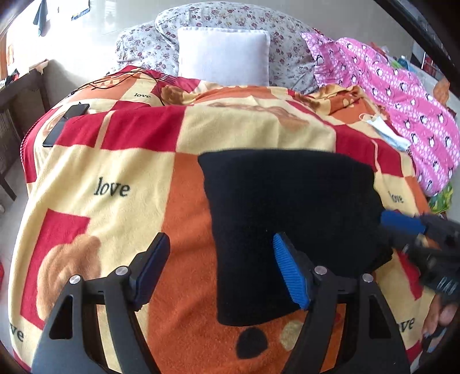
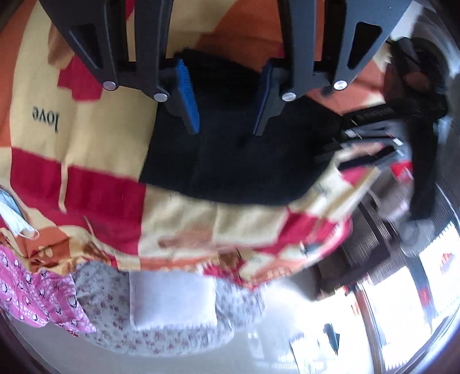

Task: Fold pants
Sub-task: 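Release the folded pants and pull both grippers back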

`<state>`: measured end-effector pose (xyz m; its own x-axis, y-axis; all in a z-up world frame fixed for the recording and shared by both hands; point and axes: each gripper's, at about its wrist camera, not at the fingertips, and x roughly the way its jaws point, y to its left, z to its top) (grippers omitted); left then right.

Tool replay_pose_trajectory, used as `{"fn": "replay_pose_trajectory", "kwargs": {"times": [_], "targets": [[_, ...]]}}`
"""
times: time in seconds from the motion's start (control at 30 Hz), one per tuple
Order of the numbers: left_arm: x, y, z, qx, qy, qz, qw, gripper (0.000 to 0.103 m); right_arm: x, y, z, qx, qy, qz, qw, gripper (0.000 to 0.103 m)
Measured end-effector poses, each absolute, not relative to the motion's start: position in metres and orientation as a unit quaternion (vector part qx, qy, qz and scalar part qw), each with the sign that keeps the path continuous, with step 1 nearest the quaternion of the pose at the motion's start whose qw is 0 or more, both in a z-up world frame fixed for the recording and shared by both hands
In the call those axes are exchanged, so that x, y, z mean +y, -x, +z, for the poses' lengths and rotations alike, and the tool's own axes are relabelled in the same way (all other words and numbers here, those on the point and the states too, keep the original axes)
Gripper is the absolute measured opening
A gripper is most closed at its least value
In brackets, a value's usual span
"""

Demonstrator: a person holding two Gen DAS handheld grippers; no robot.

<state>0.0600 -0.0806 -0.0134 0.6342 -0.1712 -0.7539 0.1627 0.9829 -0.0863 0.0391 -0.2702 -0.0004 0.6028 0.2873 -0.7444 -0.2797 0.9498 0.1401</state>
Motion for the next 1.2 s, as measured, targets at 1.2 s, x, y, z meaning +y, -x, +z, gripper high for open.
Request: {"fn": "replay_pose_trajectory", "kwargs": {"times": [1.2], "targets": [[-0.094,-0.051,0.001,0.367,-0.031,-0.050,0.928,0.083,-0.269,-0.032,0.000,0.384,-0.034,0.140,0.912,0.061]]}}
